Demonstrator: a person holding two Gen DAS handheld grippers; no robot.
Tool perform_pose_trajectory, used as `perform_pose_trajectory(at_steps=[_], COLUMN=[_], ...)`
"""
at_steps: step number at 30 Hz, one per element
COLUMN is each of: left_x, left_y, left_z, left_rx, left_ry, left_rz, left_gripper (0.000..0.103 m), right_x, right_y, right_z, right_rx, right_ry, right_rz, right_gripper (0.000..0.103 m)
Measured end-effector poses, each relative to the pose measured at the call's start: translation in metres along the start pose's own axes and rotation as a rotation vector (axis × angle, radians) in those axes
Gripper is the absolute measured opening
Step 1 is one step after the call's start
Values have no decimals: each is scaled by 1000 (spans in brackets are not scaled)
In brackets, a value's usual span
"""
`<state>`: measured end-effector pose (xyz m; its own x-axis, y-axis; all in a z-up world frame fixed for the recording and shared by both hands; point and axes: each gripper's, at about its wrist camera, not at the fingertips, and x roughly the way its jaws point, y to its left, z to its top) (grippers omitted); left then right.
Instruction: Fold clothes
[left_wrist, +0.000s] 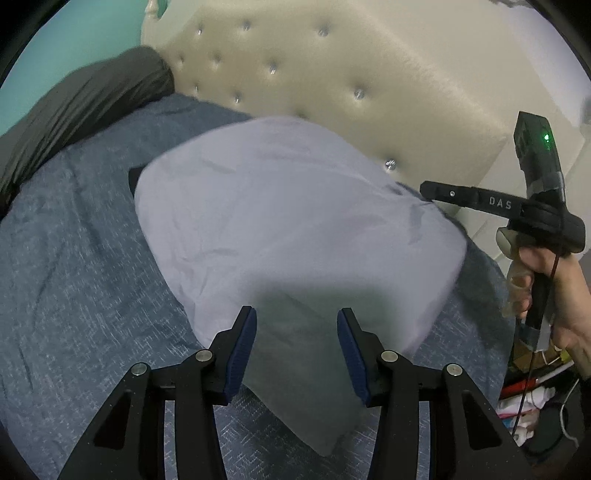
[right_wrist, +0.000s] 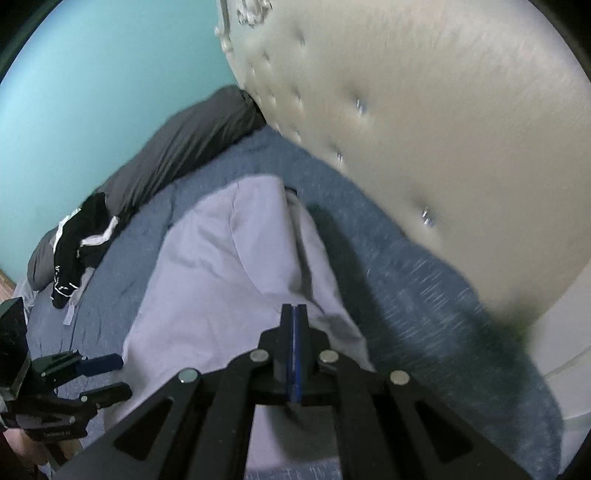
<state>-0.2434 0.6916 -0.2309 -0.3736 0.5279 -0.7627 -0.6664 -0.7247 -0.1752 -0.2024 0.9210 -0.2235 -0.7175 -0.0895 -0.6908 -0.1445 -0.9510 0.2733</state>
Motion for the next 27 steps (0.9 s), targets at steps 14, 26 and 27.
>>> perform_pose_trajectory(at_steps=[14,26,27], left_x=[19,-6,-11], left_y=[-9,-6,-6], left_z=[-17,-12,-11], left_rx=[15,-12,-15], left_ry=[24,-5,-10], left_rz=[9,34,34], left_gripper=[49,48,48], right_x=[27,-6,-10], right_y=[-18,-5,-2], right_z=[-44,-39,-37], right_rx=[-23,25,26], right_ry=[50,-45,-53], right_rz=[-54,-68,-62], right_gripper=[0,0,0])
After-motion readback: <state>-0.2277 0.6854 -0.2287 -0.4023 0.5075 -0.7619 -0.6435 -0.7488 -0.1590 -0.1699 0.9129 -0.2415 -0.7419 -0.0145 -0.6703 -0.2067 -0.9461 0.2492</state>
